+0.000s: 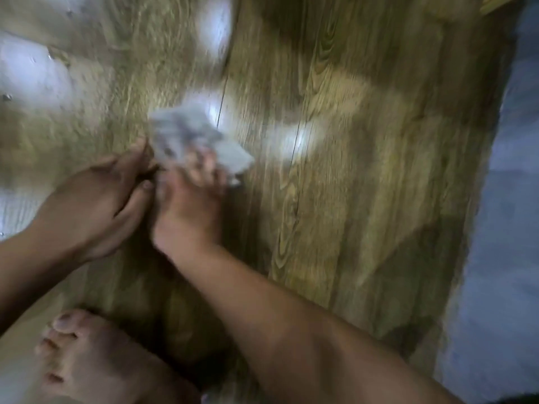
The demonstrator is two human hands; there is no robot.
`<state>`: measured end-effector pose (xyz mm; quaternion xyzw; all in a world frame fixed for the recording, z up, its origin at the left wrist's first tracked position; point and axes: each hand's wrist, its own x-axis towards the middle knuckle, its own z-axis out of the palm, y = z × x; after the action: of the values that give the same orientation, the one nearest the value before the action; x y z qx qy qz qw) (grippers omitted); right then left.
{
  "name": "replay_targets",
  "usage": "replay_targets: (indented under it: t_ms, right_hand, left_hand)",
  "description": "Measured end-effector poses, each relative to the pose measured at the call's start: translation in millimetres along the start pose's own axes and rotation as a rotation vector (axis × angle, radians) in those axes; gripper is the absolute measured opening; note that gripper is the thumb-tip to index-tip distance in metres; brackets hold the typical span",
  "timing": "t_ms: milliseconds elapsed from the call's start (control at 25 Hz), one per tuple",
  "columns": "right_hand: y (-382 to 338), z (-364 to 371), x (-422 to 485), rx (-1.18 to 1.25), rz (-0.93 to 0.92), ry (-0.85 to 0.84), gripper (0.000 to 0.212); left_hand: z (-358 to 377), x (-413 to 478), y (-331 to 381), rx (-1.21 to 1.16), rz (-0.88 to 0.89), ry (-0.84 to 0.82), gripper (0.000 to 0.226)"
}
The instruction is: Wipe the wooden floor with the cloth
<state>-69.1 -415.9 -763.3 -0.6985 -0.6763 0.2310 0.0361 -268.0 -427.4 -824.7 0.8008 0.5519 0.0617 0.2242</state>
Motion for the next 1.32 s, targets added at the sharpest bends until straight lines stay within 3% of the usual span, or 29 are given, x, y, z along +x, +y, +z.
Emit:
replay_targets:
  t_ms: [40, 80, 160, 200, 240, 280, 320, 360, 440, 480, 520, 600, 640, 720, 800, 880, 960, 1040, 1120, 1280, 1320]
  right_hand:
    - [-13, 11, 9, 0.012, -0.229, -0.069, 0.043]
    - [-5, 14, 32, 0.011, -0.306, -0.122, 0.041]
    - [55, -14, 53, 0.149, -0.281, -0.057, 0.034]
    - [93, -33, 50, 0.125, -0.222, 0.025, 0.034]
    - [145, -58, 38, 0.075, -0.115, 0.104, 0.036]
    - [206, -82, 23, 0.003, -0.001, 0.143, 0.039]
    - [242, -102, 8, -0.051, 0.143, 0.142, 0.041]
    - [318, -121, -2, -0.126, 0.364, 0.18, 0.043]
    - [430, -129, -3, -0.001, 0.691, 0.239, 0.054]
    - [455, -132, 0, -0.028, 0.678, 0.33, 0.065]
    - [446, -126, 11, 0.024, 0.679, 0.462, 0.07]
    - [324, -98, 36, -0.034, 0.691, 0.407, 0.056]
    - [251, -88, 49, 0.081, 0.574, 0.359, 0.051]
    - [100, -62, 64, 0.016, 0.283, 0.294, 0.052]
    - [24, -32, 80, -0.101, -0.093, -0.009, 0.051]
    - [8, -34, 116, -0.178, -0.367, -0.14, 0.046]
    - [50, -57, 137, -0.168, -0.427, -0.144, 0.043]
    - [137, -89, 129, -0.102, -0.28, -0.069, 0.043]
    - [250, -131, 99, -0.174, -0.018, 0.013, 0.042]
    - [391, -214, 50, 0.0, 0.767, -0.007, 0.033]
    - [404, -219, 50, -0.049, 0.828, 0.02, 0.027]
  left_hand:
    - [21, -5, -21, -0.137, -0.002, 0.078, 0.088]
    - [15, -10, -31, -0.213, 0.002, 0.106, 0.085]
    - [-36, -7, 11, -0.009, 0.065, -0.166, 0.056]
    - [-60, 11, 43, 0.037, 0.097, -0.207, 0.054]
    - [-74, 17, 63, 0.015, 0.069, -0.032, 0.058]
    - [-73, 15, 76, 0.037, 0.11, -0.045, 0.062]
    - [-69, 21, 78, 0.077, 0.139, -0.189, 0.065]
    - [-63, 26, 77, 0.193, 0.215, -0.221, 0.067]
    - [-45, 42, 77, 0.234, 0.267, -0.253, 0.074]
    - [-47, 48, 80, 0.252, 0.263, -0.259, 0.08]
    - [-48, 49, 81, 0.285, 0.26, -0.257, 0.089]
    - [-48, 51, 77, 0.282, 0.281, -0.264, 0.099]
    - [-48, 54, 77, 0.287, 0.274, -0.282, 0.101]
    - [-47, 58, 81, 0.266, 0.256, -0.295, 0.105]
    - [-44, 58, 88, 0.311, 0.244, -0.277, 0.103]
    - [-39, 55, 94, 0.352, 0.221, -0.286, 0.106]
    - [-39, 59, 92, 0.394, 0.191, -0.289, 0.121]
    - [-47, 63, 95, 0.447, 0.169, -0.33, 0.138]
    - [-56, 72, 104, 0.539, 0.156, -0.369, 0.148]
    - [-62, 102, 119, 0.568, 0.116, -0.59, 0.147]
    - [-66, 111, 121, 0.515, 0.059, -0.594, 0.147]
